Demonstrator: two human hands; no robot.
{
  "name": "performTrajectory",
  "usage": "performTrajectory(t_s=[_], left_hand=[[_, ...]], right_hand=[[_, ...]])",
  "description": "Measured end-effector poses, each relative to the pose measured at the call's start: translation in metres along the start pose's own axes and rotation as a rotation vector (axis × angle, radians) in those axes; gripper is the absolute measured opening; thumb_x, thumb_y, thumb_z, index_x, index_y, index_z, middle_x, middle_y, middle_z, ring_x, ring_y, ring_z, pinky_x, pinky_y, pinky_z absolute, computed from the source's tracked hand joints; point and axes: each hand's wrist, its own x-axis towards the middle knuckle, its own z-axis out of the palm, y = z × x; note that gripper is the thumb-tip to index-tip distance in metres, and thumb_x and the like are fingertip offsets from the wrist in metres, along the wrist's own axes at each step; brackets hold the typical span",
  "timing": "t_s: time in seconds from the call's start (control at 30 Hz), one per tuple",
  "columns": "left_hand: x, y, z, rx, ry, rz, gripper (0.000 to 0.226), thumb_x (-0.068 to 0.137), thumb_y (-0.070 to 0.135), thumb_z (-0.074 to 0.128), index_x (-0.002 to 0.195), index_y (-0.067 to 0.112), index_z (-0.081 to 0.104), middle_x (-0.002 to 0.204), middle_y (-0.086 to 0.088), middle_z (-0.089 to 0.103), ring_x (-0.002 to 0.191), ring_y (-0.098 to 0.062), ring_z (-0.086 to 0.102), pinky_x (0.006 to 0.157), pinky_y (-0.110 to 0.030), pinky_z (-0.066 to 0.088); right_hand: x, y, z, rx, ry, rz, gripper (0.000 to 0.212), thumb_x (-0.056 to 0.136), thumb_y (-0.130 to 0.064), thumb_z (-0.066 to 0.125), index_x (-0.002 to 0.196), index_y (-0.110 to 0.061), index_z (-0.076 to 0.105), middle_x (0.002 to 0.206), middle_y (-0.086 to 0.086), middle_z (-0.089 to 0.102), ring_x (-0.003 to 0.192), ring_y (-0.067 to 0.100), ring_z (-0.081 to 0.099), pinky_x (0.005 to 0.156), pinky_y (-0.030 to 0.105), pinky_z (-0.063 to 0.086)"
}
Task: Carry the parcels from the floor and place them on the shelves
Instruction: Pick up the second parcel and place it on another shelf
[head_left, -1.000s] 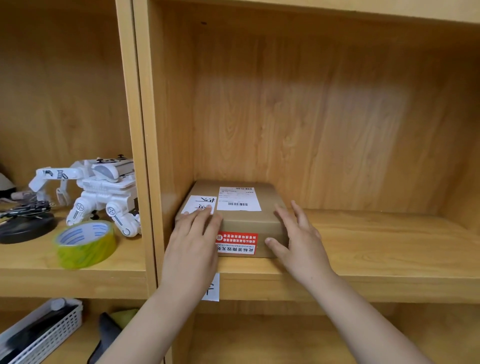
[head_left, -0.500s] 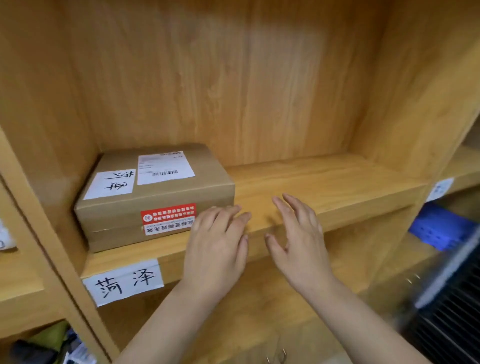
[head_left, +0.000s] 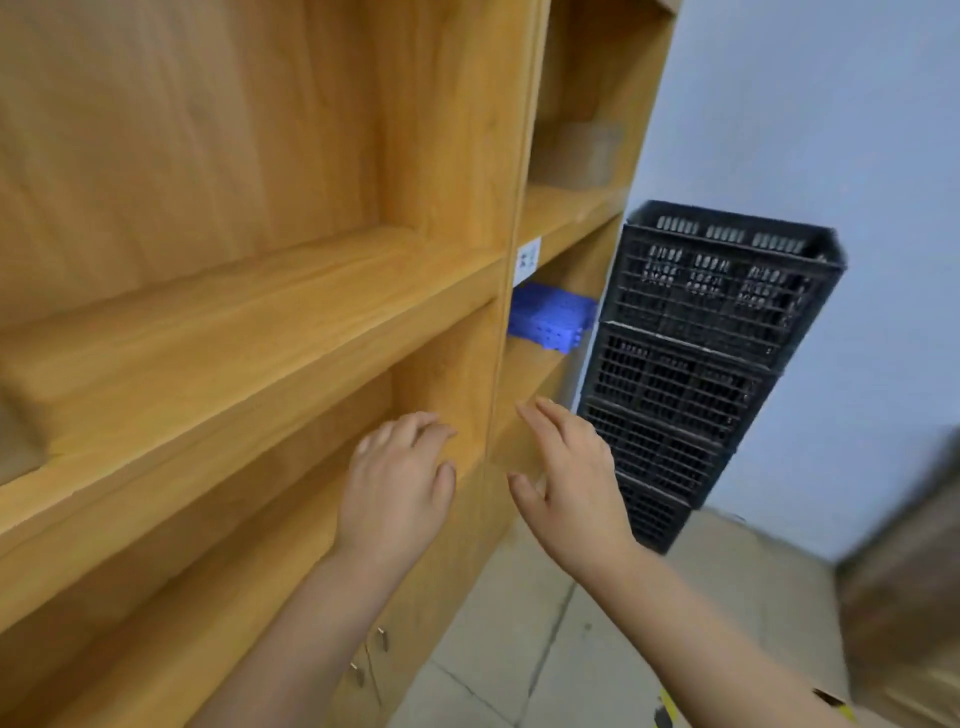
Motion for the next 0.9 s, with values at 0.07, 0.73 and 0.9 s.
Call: performTrajectory(t_s=[0.07, 0.73, 0.9], left_hand=[[0.005, 0.025, 0.020, -0.038, -0.060, 0.041, 0.033, 0.076, 0.028, 0.049, 0.103, 0.023, 0.066, 0.104, 0.003, 0.066, 0.093, -0.022, 0.064, 0.075, -0.033, 0.050], [0.025, 0.352, 0.210, -0.287, -0.547, 0.449, 0.039, 0.090, 0.030, 0.047, 0.129, 0.030, 0.048, 0.134, 0.012, 0.047, 0.123, -0.009, 0.042, 0.096, -0.028, 0.041], [0.042, 0.415, 0.247, -0.332, -0.625, 0.566, 0.039, 0.090, 0.033, 0.048, 0.128, 0.031, 0.048, 0.132, 0.015, 0.048, 0.122, -0.007, 0.043, 0.095, -0.027, 0.041]], right_hand=[[-0.012, 0.033, -0.011, -0.027, -0.003, 0.066, 0.065, 0.075, -0.025, 0.061, 0.137, -0.022, 0.041, 0.140, 0.003, 0.045, 0.130, 0.023, 0.040, 0.107, 0.042, 0.035], [-0.174, 0.354, -0.176, -0.169, -0.012, 0.677, 0.056, 0.087, -0.024, 0.055, 0.140, -0.022, 0.037, 0.142, -0.001, 0.042, 0.132, 0.019, 0.037, 0.110, 0.034, 0.027], [-0.197, 0.401, -0.208, -0.218, 0.049, 0.821, 0.056, 0.085, -0.024, 0.057, 0.138, -0.021, 0.041, 0.140, -0.001, 0.046, 0.130, 0.019, 0.039, 0.107, 0.036, 0.030]])
